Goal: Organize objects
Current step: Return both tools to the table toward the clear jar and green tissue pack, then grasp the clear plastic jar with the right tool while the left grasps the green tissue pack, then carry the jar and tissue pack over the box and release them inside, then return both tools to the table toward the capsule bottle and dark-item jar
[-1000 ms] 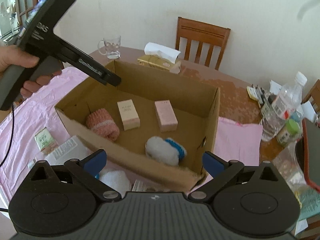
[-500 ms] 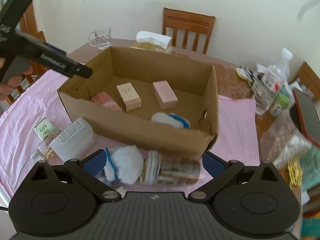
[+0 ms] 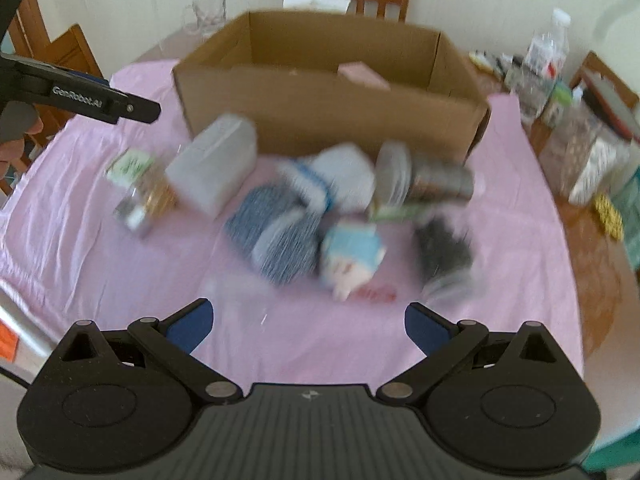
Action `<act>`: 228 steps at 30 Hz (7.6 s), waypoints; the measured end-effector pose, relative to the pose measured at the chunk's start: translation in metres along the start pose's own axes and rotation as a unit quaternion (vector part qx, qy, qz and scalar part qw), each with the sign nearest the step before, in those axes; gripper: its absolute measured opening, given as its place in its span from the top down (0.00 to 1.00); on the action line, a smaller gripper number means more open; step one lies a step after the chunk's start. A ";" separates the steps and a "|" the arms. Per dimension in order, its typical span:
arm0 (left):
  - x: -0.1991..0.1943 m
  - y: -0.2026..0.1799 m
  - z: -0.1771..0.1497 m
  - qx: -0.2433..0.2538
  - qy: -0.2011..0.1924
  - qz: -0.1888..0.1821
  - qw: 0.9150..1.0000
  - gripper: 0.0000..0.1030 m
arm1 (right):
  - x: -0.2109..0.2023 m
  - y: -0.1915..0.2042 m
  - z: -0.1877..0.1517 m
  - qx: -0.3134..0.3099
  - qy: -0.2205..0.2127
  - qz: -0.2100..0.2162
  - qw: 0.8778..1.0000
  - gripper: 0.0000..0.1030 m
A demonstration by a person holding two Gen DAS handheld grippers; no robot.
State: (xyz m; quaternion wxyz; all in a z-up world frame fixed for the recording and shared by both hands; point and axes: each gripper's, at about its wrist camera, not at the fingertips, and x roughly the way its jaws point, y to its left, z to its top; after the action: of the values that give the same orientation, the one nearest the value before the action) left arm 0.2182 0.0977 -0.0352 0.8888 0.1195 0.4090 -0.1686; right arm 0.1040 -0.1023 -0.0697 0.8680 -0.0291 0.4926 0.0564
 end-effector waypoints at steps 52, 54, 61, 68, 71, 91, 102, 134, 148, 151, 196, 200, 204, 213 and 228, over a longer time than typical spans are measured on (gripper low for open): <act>0.060 0.035 -0.061 -0.041 0.065 0.013 0.997 0.05 | 0.029 -0.005 -0.024 0.118 0.002 0.010 0.993 0.00; 0.061 0.035 -0.060 -0.040 0.064 0.012 0.997 0.05 | 0.031 -0.001 -0.020 0.115 0.001 0.018 0.993 0.00; 0.064 0.030 -0.056 -0.033 0.062 -0.002 0.998 0.07 | 0.040 0.012 -0.007 0.104 0.002 0.037 0.994 0.00; 0.064 0.029 -0.056 -0.036 0.062 -0.014 0.997 0.13 | 0.049 0.026 0.003 0.073 0.002 0.024 0.997 0.00; 0.062 0.029 -0.056 -0.038 0.059 -0.019 0.997 0.20 | 0.052 0.029 0.006 0.062 0.006 0.011 0.998 0.00; 0.056 0.023 -0.051 -0.018 0.067 -0.028 0.997 0.37 | 0.041 0.024 0.008 0.041 0.014 0.002 0.999 0.09; 0.030 0.026 -0.034 -0.013 0.073 -0.026 0.997 0.38 | 0.011 0.012 0.024 -0.003 -0.003 0.021 1.000 0.09; -0.023 -0.023 0.109 -0.058 -0.011 0.015 0.998 0.38 | 0.001 -0.059 0.194 -0.204 -0.114 0.110 0.966 0.09; 0.006 -0.027 0.127 -0.091 0.000 0.035 0.995 0.38 | 0.033 -0.061 0.202 -0.228 -0.107 0.138 0.958 0.00; 0.012 -0.027 0.130 -0.089 0.004 0.036 0.995 0.38 | 0.029 -0.068 0.195 -0.221 -0.104 0.136 0.960 0.00; 0.001 -0.087 0.073 -0.016 -0.018 -0.001 1.000 0.01 | 0.011 -0.105 0.084 -0.031 -0.082 -0.001 0.996 0.00; -0.008 -0.085 0.046 -0.038 -0.014 -0.006 0.999 0.01 | 0.015 -0.110 0.063 0.023 -0.066 -0.005 0.998 0.00; -0.013 -0.082 0.022 -0.041 -0.014 0.003 0.999 0.01 | 0.022 -0.115 0.051 0.051 -0.054 -0.019 0.997 0.00; -0.003 -0.063 -0.030 -0.075 0.017 0.023 0.997 0.01 | 0.040 -0.118 0.036 0.096 -0.039 -0.019 0.994 0.00; 0.023 -0.050 -0.067 -0.084 0.070 0.042 0.993 0.01 | 0.044 -0.107 0.031 0.105 0.001 0.050 0.993 0.00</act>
State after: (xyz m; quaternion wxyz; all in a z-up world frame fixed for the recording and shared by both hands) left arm 0.1660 0.0706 -0.0988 0.8715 0.0728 0.4771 -0.0871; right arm 0.1660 -0.2020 -0.0917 0.8619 0.0870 0.4973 0.0479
